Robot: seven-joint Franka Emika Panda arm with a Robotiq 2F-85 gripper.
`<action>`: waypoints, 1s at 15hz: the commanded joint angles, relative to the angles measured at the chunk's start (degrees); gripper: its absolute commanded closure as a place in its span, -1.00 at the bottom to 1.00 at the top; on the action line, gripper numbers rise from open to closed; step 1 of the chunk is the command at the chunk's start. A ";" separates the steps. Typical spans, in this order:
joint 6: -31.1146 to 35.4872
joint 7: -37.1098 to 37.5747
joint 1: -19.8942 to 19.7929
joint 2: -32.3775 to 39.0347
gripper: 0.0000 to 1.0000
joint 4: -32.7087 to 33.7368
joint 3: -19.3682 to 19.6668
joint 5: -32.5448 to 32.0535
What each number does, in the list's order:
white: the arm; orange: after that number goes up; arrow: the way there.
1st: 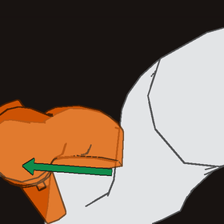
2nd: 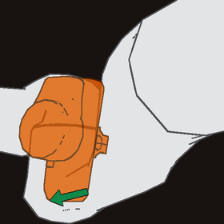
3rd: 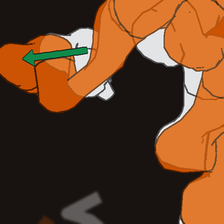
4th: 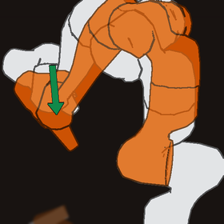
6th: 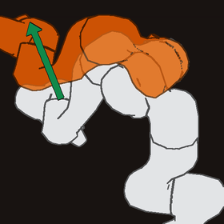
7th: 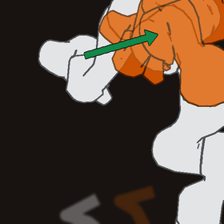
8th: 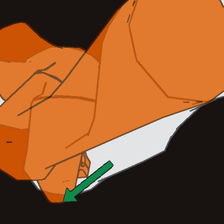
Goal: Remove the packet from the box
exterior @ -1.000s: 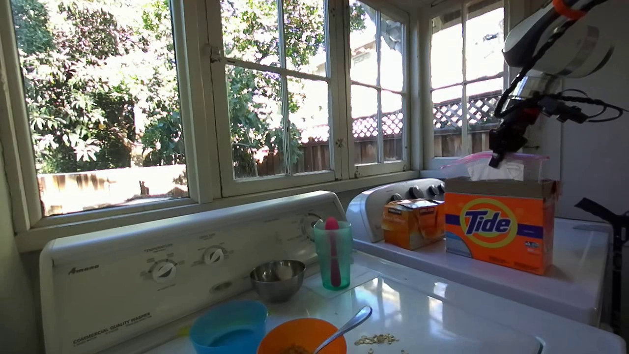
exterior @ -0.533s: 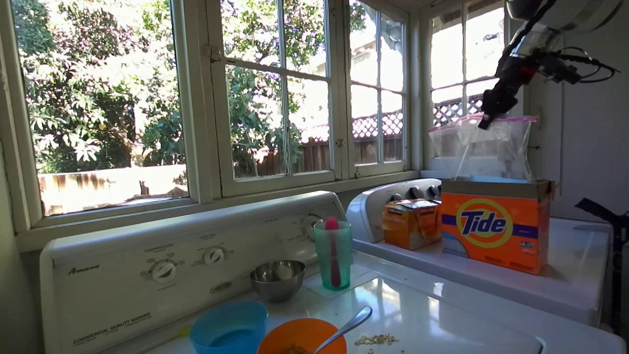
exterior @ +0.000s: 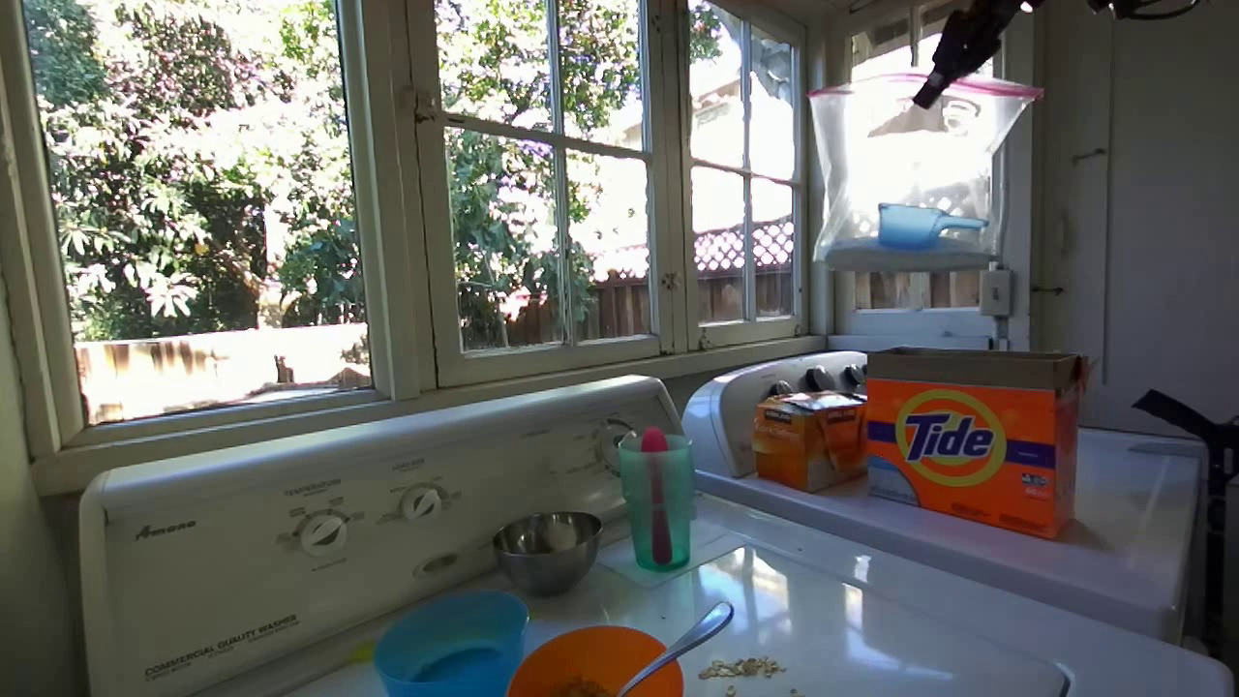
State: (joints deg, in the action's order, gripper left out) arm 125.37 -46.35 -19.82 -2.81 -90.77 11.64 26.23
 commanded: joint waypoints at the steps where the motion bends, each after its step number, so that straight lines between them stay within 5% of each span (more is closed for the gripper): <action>1: -6.70 -6.46 3.46 -4.28 0.99 -0.60 2.82 7.97; 8: 7.07 7.09 6.06 -7.73 0.99 -14.72 2.52 4.83; 15: 2.48 2.16 7.20 -8.07 0.99 -27.80 3.91 0.78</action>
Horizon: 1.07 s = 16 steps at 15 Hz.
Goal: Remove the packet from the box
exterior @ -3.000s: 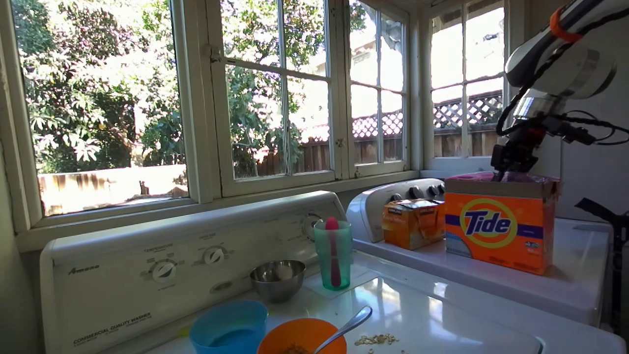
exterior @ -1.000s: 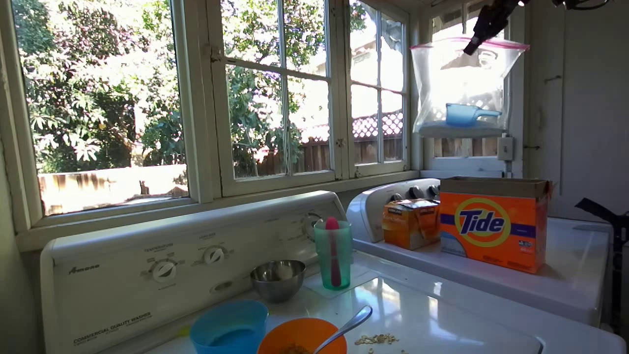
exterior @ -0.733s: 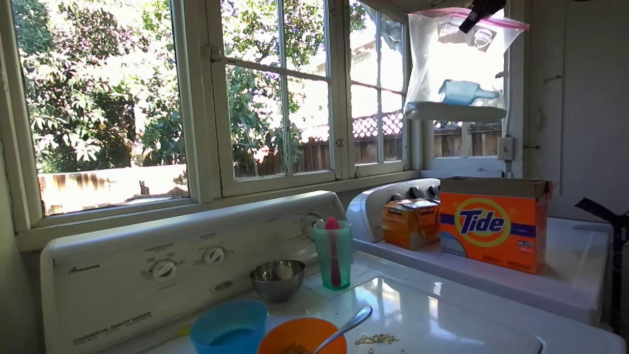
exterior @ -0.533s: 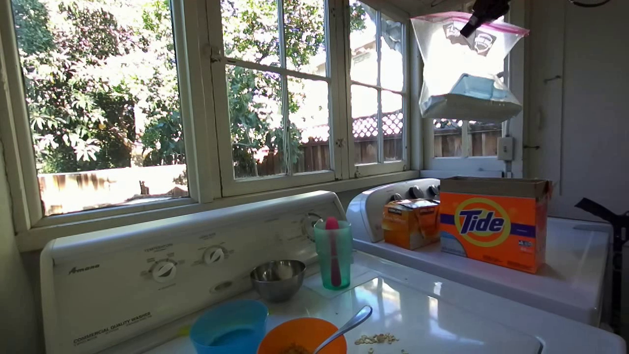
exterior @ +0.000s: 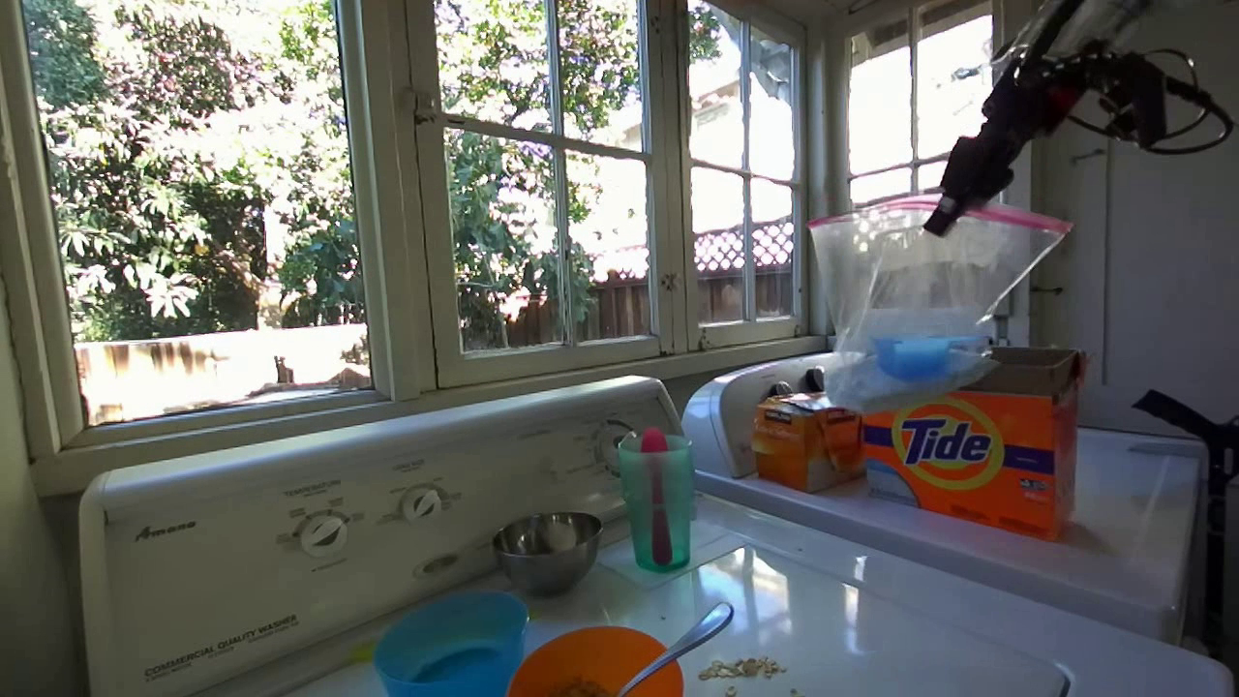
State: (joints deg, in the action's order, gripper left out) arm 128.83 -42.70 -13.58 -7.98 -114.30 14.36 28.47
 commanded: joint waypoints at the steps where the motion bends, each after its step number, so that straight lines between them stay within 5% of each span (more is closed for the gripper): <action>1: -1.73 -2.72 1.05 -3.00 0.99 -4.86 1.30 -2.22; 5: 1.28 -4.19 0.79 -1.68 0.99 -4.93 1.87 -4.42; 11: 7.62 -4.47 0.67 1.72 0.99 2.95 5.51 0.98; 16: 5.22 -5.08 0.98 3.90 0.99 8.38 4.83 1.12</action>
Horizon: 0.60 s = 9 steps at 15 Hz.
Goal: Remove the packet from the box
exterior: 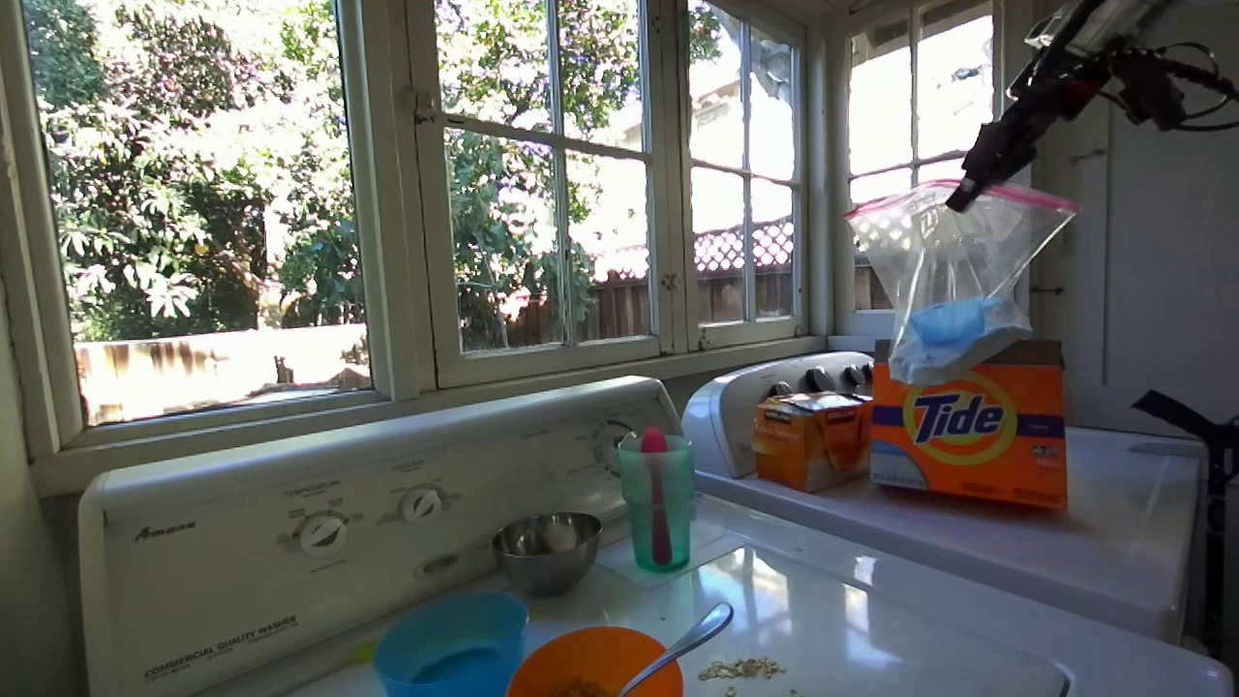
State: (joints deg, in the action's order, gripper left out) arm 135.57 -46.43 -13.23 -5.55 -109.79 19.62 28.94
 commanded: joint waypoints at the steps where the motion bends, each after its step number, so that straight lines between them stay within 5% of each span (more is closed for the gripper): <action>1: -0.82 -1.56 0.76 1.37 0.99 4.38 -1.03 -0.18; 9: -6.03 -5.95 3.50 -0.65 0.99 9.47 -4.31 1.79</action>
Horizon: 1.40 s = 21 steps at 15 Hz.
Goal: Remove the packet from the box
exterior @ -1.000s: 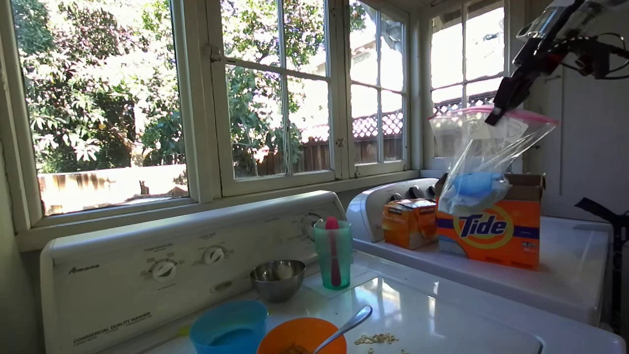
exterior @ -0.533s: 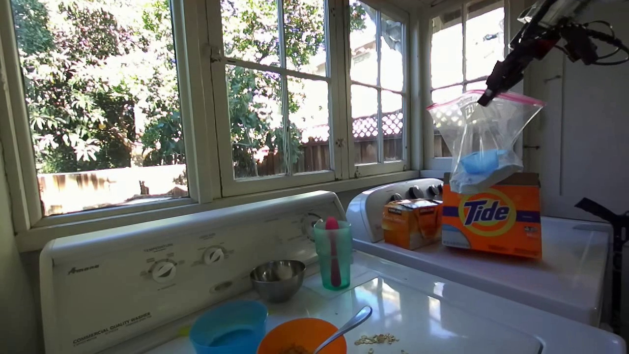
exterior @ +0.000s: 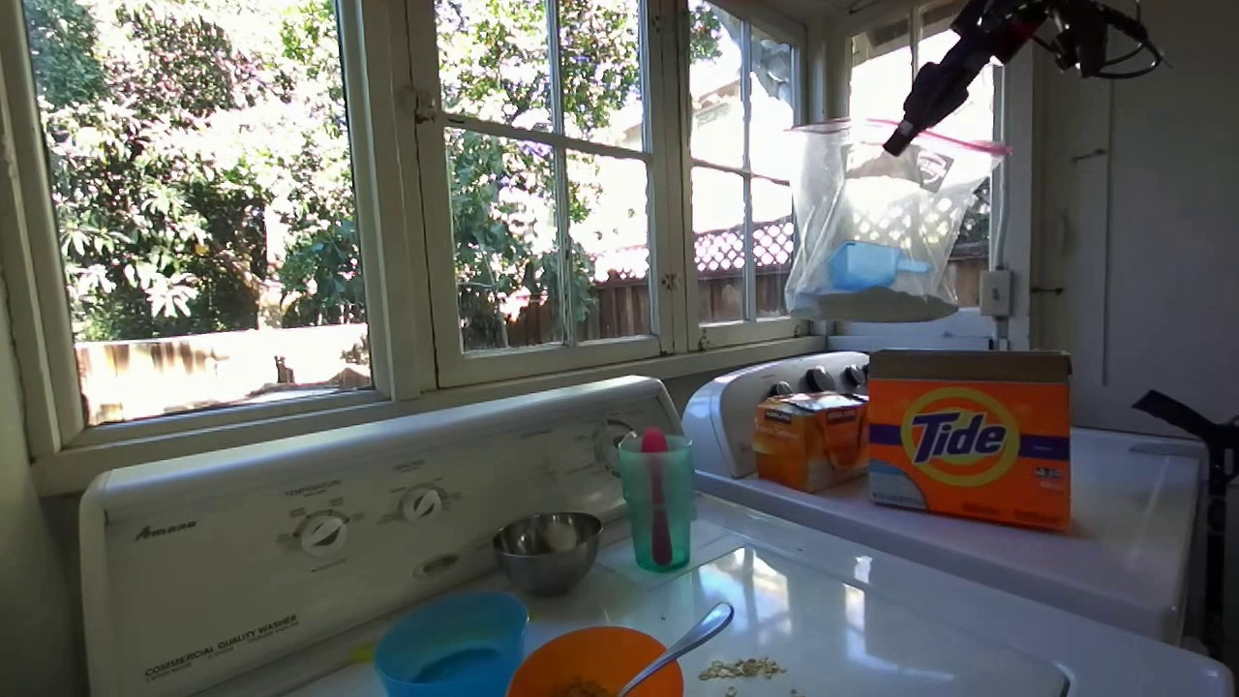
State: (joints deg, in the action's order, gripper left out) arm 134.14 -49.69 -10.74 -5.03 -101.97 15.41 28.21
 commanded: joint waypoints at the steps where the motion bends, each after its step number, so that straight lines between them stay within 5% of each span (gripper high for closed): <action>1: -6.42 -2.87 1.35 -1.45 0.99 1.77 -0.28 3.13; 12: -34.66 -11.94 0.41 0.79 0.99 -2.07 0.75 5.46; 21: -34.09 -10.98 -0.48 3.42 0.99 -4.79 -0.44 1.68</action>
State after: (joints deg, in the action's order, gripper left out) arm 99.63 -61.32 -10.50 -1.81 -106.67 15.81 30.28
